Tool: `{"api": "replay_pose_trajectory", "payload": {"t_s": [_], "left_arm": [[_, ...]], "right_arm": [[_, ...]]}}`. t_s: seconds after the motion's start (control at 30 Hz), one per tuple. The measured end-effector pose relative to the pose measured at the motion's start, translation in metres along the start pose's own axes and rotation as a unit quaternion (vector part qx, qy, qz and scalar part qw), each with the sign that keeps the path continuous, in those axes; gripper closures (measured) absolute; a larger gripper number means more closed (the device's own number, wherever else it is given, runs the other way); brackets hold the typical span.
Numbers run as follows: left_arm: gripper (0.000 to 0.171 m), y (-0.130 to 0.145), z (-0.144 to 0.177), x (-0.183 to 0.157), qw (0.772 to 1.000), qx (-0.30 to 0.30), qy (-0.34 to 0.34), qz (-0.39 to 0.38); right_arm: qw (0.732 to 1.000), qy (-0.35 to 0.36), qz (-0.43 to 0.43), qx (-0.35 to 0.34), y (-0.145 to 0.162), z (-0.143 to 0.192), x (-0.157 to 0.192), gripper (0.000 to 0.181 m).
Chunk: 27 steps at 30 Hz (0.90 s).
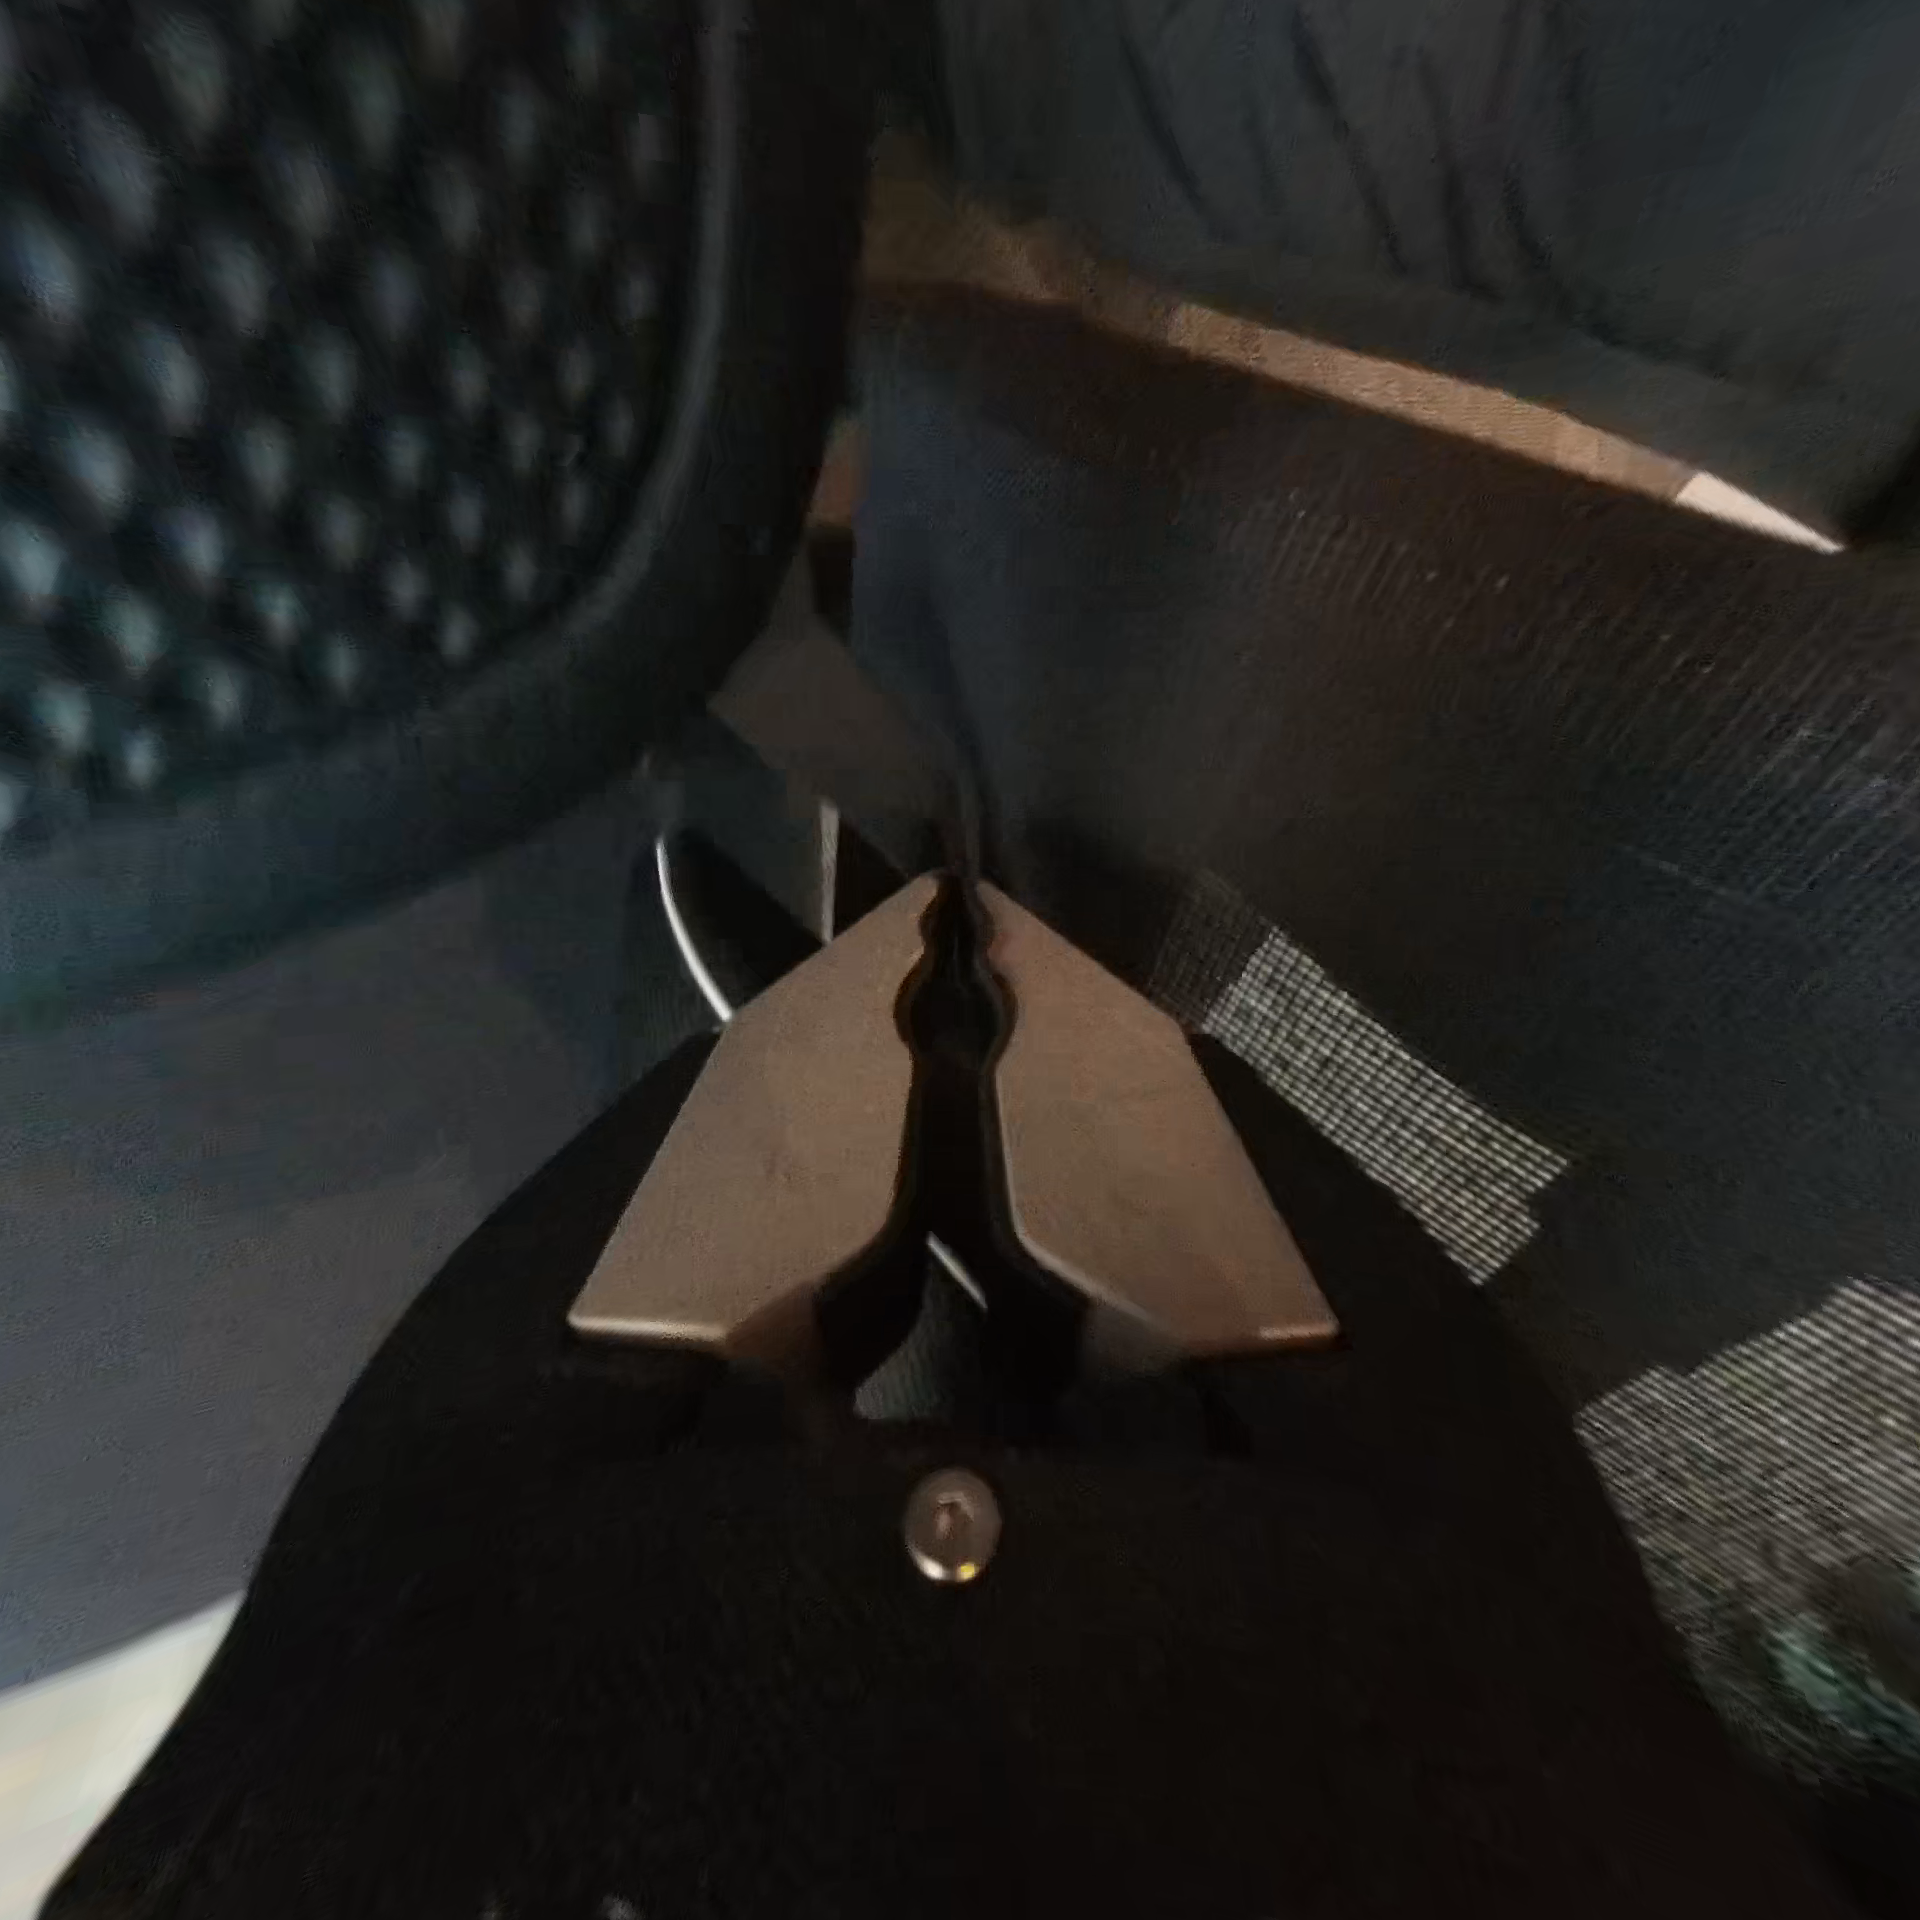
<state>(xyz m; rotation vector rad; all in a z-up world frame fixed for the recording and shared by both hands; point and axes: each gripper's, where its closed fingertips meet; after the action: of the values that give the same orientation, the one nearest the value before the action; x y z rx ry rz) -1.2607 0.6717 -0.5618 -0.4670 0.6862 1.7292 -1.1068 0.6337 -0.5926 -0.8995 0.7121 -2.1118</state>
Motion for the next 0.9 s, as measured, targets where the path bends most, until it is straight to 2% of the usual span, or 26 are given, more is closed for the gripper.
{"api": "replay_pose_trajectory", "payload": {"t_s": [0.03, 0.07, 0.1, 0.13, 0.2, 0.27, 0.43, 0.57, 0.63, 0.67, 0.7, 0.8, 0.9], "left_arm": [[0.171, 0.005, 0.003, 0.002, 0.999, 0.003, -0.013, 0.029], [0.159, 0.008, 0.004, 0.002, 0.998, 0.003, -0.018, 0.053], [0.123, 0.009, 0.004, 0.002, 0.997, 0.001, -0.018, 0.08], [0.113, 0.009, 0.003, 0.004, 0.994, -0.002, -0.02, 0.111], [0.119, 0.004, 0.0, 0.009, 0.987, -0.015, -0.012, 0.158], [0.115, -0.005, -0.004, 0.016, 0.983, -0.037, -0.007, 0.178], [0.124, -0.031, -0.012, 0.024, 0.984, -0.099, -0.01, 0.15], [0.131, -0.009, -0.004, 0.032, 0.984, -0.051, -0.071, 0.155], [0.123, -0.007, 0.008, 0.035, 0.977, -0.078, -0.097, 0.175], [0.107, -0.006, 0.012, 0.037, 0.972, -0.084, -0.105, 0.191], [0.096, -0.003, 0.017, 0.04, 0.967, -0.088, -0.118, 0.209], [0.1, -0.007, 0.041, 0.053, 0.933, -0.158, -0.155, 0.283], [0.091, 0.003, 0.062, 0.067, 0.867, -0.218, -0.119, 0.432]], "right_arm": [[1.0, 0.003, -0.001, 0.0, -0.001, 0.001, 0.002, 0.129], [1.0, 0.005, -0.006, -0.002, 0.0, 0.001, 0.003, 0.129], [1.0, 0.005, -0.014, -0.004, 0.0, 0.002, 0.006, 0.13], [1.0, 0.005, -0.023, -0.004, 0.002, 0.002, 0.009, 0.13], [0.999, 0.008, -0.036, -0.001, 0.008, 0.002, 0.013, 0.131], [0.999, 0.01, -0.045, 0.0, 0.012, 0.003, 0.018, 0.132], [0.998, 0.017, -0.067, -0.008, 0.015, 0.007, 0.026, 0.133], [0.996, 0.027, -0.083, -0.025, 0.011, 0.013, 0.03, 0.132], [0.995, 0.029, -0.093, -0.032, 0.009, 0.016, 0.032, 0.132], [0.994, 0.031, -0.097, -0.034, 0.01, 0.016, 0.033, 0.133], [0.994, 0.033, -0.101, -0.036, 0.011, 0.017, 0.033, 0.133], [0.992, 0.037, -0.117, -0.037, 0.014, 0.017, 0.034, 0.133], [0.99, 0.041, -0.128, -0.042, 0.013, 0.019, 0.033, 0.133]]}}
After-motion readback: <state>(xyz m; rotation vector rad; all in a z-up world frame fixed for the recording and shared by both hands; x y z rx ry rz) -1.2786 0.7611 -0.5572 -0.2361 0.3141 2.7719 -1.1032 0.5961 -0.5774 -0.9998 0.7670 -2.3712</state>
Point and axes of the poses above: each gripper's, where its closed fingertips meet, z back along the fingers, y out of its underside, x = y × z across the jaws, and after that the axes turned 8 degrees about y, right-handed
